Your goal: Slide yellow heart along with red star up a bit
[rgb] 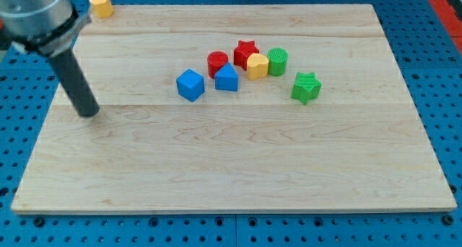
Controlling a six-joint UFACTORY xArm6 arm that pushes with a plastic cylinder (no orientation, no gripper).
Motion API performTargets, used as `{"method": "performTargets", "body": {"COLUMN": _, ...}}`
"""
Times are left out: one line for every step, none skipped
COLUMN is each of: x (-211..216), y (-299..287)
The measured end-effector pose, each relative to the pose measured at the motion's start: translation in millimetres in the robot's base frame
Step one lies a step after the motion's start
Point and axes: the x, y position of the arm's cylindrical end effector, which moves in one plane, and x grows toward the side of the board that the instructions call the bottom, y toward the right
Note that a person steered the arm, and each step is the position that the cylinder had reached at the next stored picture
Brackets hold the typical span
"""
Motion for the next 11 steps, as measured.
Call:
{"method": "performTargets", "body": {"x": 53.4, "y": 42.2}}
{"method": "performTargets", "body": {"x": 50.5, "y": 135.4}}
{"method": "performTargets", "body": {"x": 32.6, "y": 209.0}}
{"method": "performTargets", "body": {"x": 9.3, "y": 252.8}}
{"method": "performTargets", "body": {"x": -18.0, "y": 254.9}}
{"method": "performTargets", "body": {"x": -26.3, "y": 266.6}}
{"method": "performTargets", "body": {"x": -40.3, "y": 280.3}}
{"method": "performTargets", "body": {"x": -60.3, "y": 289.5}}
{"method": "performTargets", "body": {"x": -72.7, "y": 295.5}}
{"method": "performTargets", "body": {"x": -92.3, "y": 289.9}}
{"method": "performTargets", "body": {"x": -106.1, "y": 280.9}}
